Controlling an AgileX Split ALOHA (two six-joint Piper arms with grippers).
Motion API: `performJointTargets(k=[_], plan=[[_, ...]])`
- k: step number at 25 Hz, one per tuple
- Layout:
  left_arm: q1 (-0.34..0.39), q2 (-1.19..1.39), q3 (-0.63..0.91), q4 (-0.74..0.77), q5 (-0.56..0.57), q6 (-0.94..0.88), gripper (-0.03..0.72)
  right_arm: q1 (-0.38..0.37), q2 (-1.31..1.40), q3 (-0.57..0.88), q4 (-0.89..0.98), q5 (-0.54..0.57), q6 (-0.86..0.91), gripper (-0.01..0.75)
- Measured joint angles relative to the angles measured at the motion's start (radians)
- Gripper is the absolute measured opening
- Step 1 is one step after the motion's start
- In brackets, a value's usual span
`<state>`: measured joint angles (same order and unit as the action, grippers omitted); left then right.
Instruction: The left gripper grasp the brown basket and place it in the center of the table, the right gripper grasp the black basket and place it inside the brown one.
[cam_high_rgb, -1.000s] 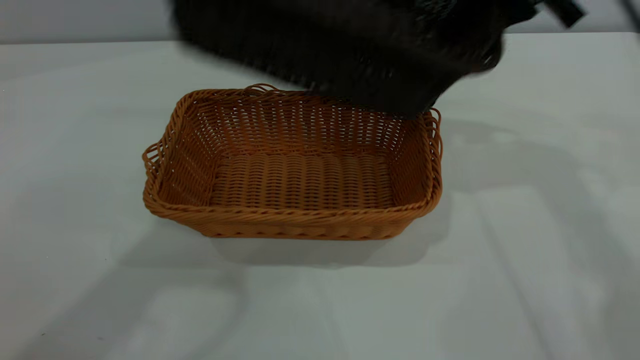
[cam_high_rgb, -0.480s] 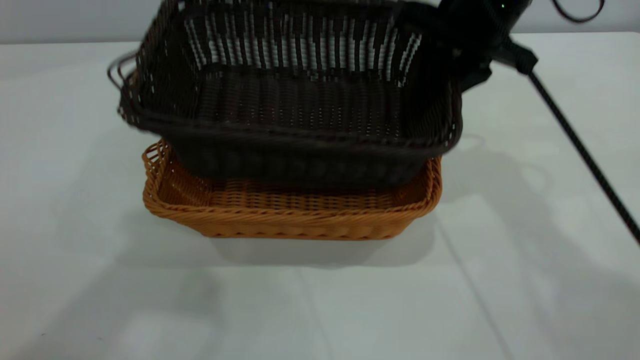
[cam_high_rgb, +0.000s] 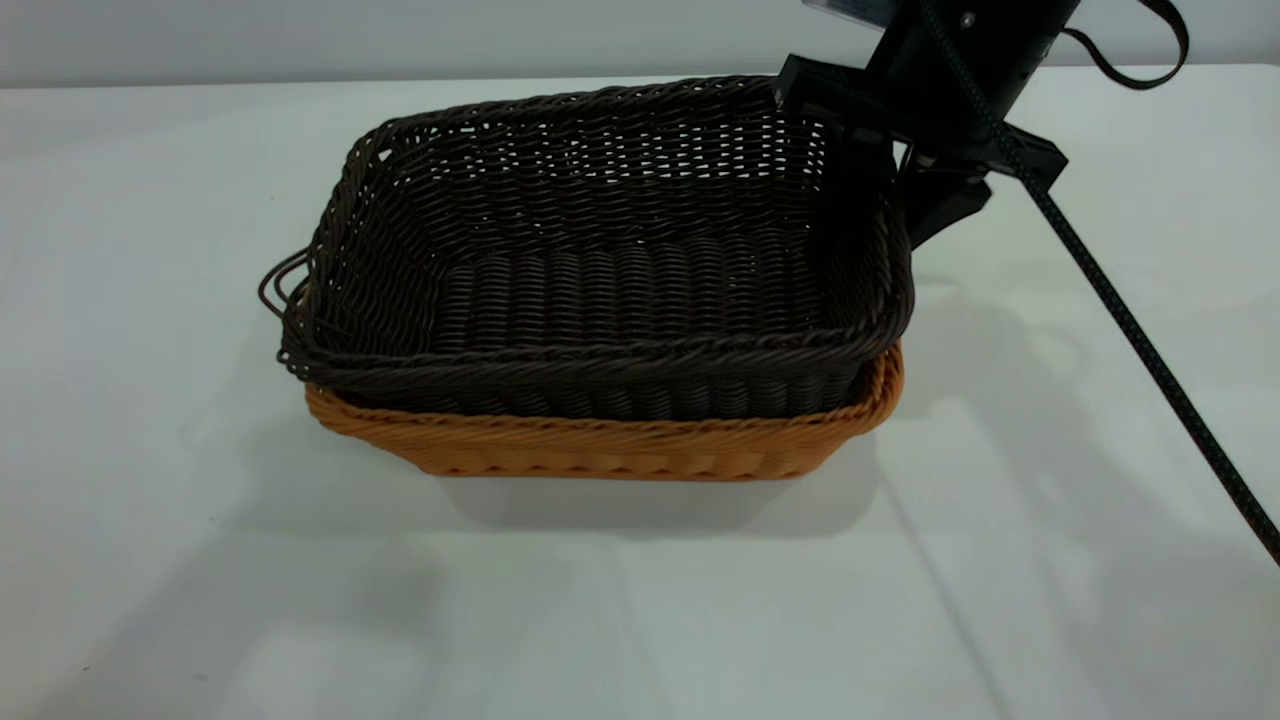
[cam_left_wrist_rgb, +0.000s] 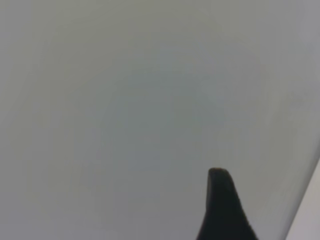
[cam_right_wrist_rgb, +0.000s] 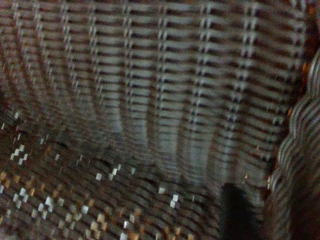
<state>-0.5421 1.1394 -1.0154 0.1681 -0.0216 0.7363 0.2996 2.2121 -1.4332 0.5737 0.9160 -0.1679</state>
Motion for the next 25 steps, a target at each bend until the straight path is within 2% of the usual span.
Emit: performJointTargets(k=[2,5,8,11,14,17,25], plan=[[0.0,-0.018,0.0,0.0,-0.004,0.0,0.415,0.0,-0.023,-0.004,-0.002,0.033,-0.021,0.413],[0.0,-0.057,0.0,-0.003,-0.008,-0.037,0.415,0.0,-0.068,-0.005,-0.003,0.065,-0.051,0.518],[0.0,-0.114,0.0,-0.021,0.022,-0.115,0.415,0.0,-0.148,-0.005,-0.032,0.093,-0.077,0.56],[0.0,-0.192,0.0,-0.027,0.113,-0.177,0.415,0.0,-0.264,-0.005,-0.1,0.132,-0.081,0.563],[0.0,-0.276,0.0,-0.028,0.263,-0.263,0.415,0.0,-0.415,-0.005,-0.155,0.185,-0.073,0.563],[0.0,-0.352,0.0,-0.03,0.461,-0.391,0.414,0.0,-0.592,-0.005,-0.17,0.207,-0.068,0.554],[0.0,-0.446,0.0,-0.03,1.141,-0.653,0.414,0.0,-1.051,0.013,-0.215,0.288,0.022,0.549]])
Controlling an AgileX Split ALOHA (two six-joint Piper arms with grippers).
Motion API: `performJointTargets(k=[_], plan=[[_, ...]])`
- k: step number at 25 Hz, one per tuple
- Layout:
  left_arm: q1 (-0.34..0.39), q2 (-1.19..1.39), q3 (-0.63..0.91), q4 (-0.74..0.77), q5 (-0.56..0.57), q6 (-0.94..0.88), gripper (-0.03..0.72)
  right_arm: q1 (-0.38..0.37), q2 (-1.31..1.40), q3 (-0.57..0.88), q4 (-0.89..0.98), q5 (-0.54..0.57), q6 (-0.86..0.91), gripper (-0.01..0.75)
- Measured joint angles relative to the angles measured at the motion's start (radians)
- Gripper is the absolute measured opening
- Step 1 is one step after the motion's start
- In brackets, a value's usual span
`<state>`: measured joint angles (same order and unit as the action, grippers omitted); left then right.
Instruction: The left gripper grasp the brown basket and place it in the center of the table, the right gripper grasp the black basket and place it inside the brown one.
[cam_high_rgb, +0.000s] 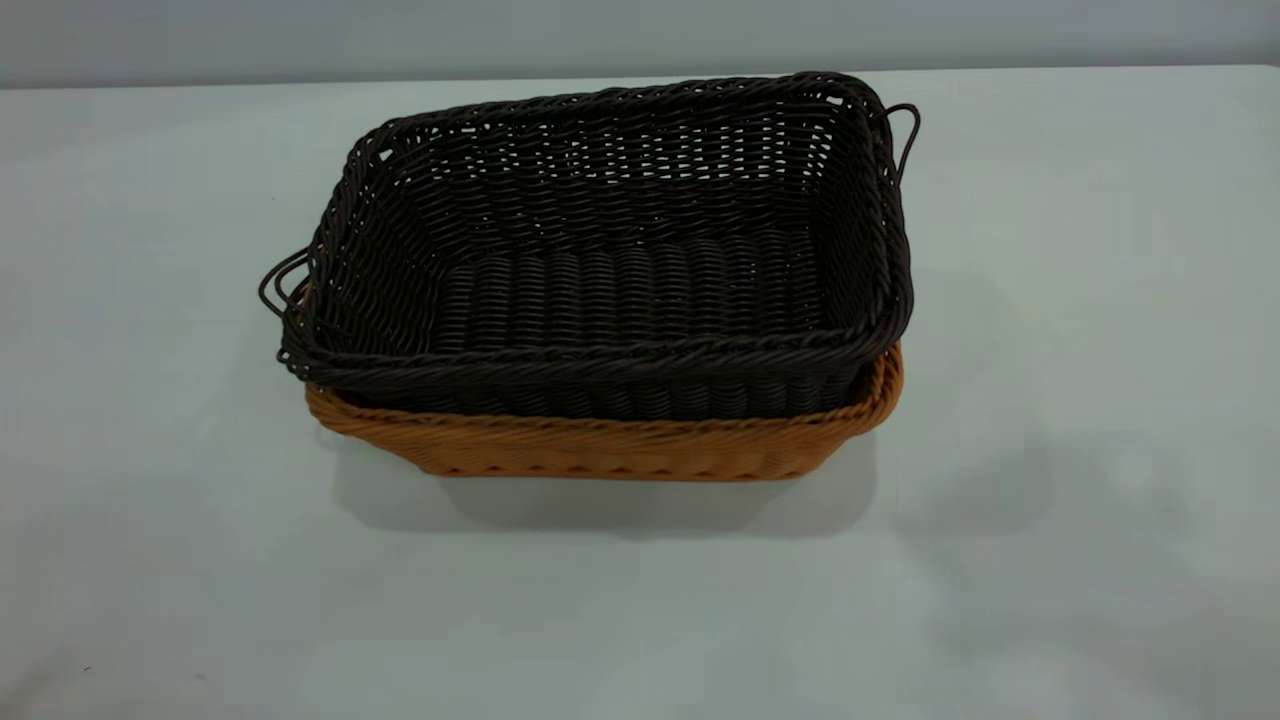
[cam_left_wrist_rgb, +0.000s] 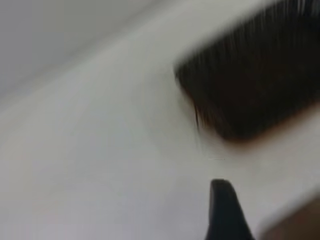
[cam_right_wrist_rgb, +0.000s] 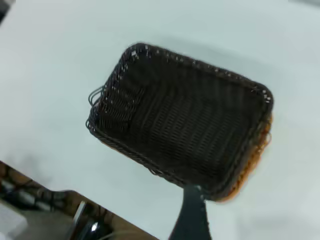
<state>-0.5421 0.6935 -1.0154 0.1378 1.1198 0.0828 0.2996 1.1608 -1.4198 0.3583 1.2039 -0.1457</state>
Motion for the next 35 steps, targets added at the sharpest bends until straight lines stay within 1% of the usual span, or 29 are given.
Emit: performJointTargets(k=[1,4,7,9,12,16,20,25,30,35], plan=[[0.0,-0.003,0.002,-0.002,0.048,-0.025,0.414,0.0,-0.054,0.02,-0.013,0.01,0.013,0.549],[0.0,-0.009,0.0,-0.004,0.048,-0.074,0.414,0.0,-0.21,0.109,-0.059,0.029,0.048,0.549],[0.0,-0.018,0.014,-0.005,0.048,-0.088,0.414,0.0,-0.377,0.246,-0.14,0.027,0.07,0.548],[0.0,-0.019,0.039,-0.005,0.048,-0.09,0.414,0.0,-0.487,0.363,-0.202,0.012,0.087,0.548],[0.0,-0.019,0.094,-0.027,0.048,-0.092,0.414,0.0,-0.642,0.539,-0.263,-0.011,0.092,0.547],[0.0,-0.019,0.188,-0.068,0.047,-0.094,0.414,0.0,-0.771,0.767,-0.277,-0.051,0.092,0.547],[0.0,-0.019,0.298,-0.082,0.029,-0.095,0.414,0.0,-0.868,0.93,-0.283,-0.08,0.094,0.547],[0.0,-0.019,0.425,-0.128,-0.06,-0.083,0.414,0.0,-0.918,0.947,-0.285,-0.093,0.103,0.547],[0.0,-0.019,0.524,-0.144,-0.053,-0.069,0.414,0.0,-0.918,0.947,-0.285,-0.093,0.103,0.547],[0.0,-0.019,0.526,-0.147,-0.053,-0.069,0.414,0.0,-0.918,0.947,-0.285,-0.093,0.104,0.547]])
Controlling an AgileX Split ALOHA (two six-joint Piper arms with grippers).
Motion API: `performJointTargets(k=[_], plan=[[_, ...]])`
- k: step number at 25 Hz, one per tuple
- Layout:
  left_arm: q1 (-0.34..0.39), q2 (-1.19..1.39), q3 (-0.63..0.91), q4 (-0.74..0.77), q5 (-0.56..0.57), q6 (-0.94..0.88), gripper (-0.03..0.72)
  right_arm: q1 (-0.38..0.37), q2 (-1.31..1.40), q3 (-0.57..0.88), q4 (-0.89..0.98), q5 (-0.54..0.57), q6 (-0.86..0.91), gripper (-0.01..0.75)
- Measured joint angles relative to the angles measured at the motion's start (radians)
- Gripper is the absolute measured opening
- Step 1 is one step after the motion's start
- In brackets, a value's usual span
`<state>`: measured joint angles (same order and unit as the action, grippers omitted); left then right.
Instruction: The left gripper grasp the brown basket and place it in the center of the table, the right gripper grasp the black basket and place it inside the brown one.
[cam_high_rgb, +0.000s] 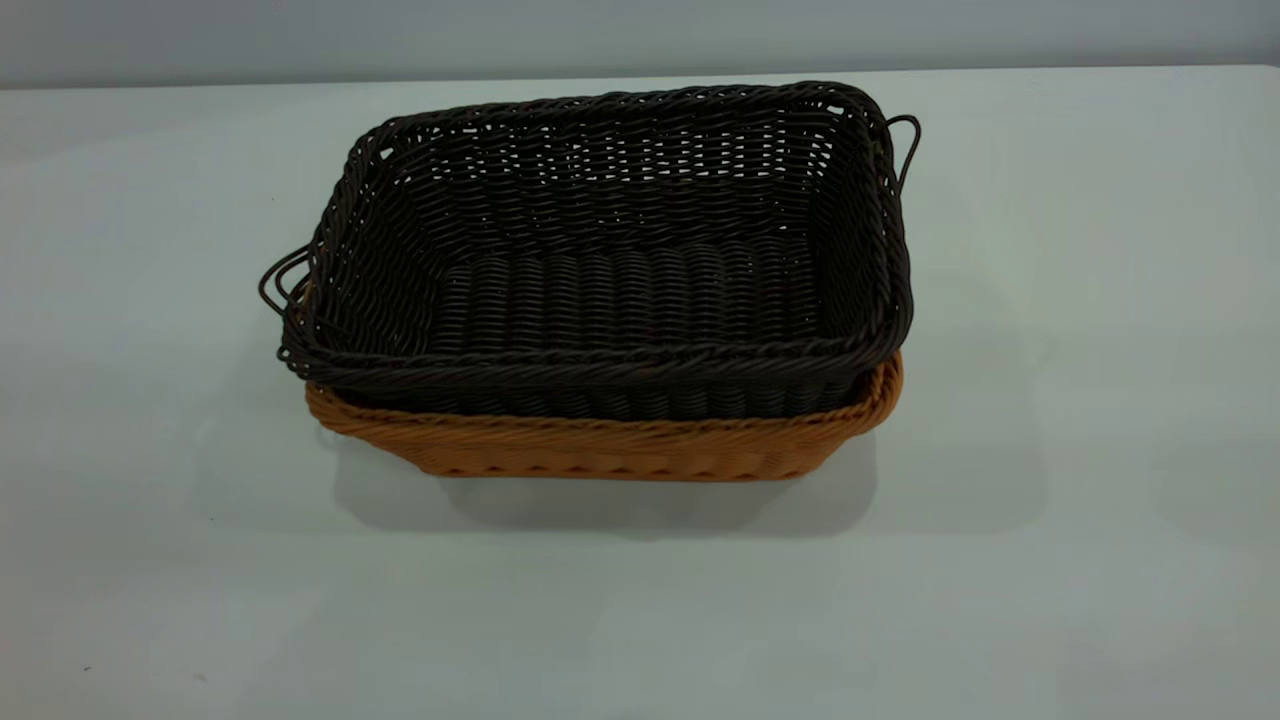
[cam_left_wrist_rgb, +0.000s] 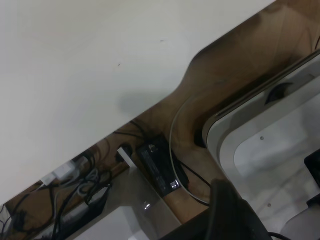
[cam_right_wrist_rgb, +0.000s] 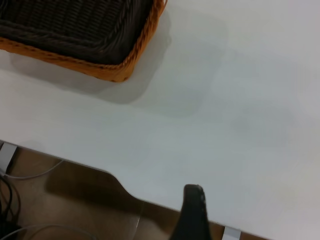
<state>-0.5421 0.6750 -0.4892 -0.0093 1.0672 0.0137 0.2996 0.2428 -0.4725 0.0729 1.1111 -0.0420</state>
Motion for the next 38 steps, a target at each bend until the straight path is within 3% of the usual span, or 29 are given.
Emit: performJointTargets(k=[7,11,13,15,21,25,32,38], plan=[[0.0,0.0,0.0,0.0,0.0,0.0,0.414,-0.015,-0.012,0.0,0.002,0.0,0.003,0.547],[0.015,0.0,0.0,-0.006,0.0,0.0,0.414,-0.178,-0.033,0.0,0.002,0.0,0.003,0.547],[0.073,0.0,0.0,-0.009,0.0,0.0,0.414,-0.256,-0.078,0.0,0.001,-0.001,0.003,0.547],[0.14,-0.005,0.0,-0.007,0.0,0.0,0.414,-0.285,-0.158,0.0,0.0,-0.001,0.003,0.547],[0.355,-0.137,0.0,-0.007,0.002,0.0,0.414,-0.291,-0.258,0.0,0.001,0.01,0.003,0.544],[0.458,-0.323,0.0,-0.005,0.012,0.0,0.414,-0.291,-0.258,0.0,0.002,0.011,0.004,0.542],[0.509,-0.645,0.0,-0.005,0.035,0.0,0.414,-0.291,-0.259,0.0,0.002,0.011,0.004,0.542],[0.509,-0.694,0.0,-0.005,0.047,0.0,0.414,-0.292,-0.259,0.0,0.002,0.012,0.004,0.542]])
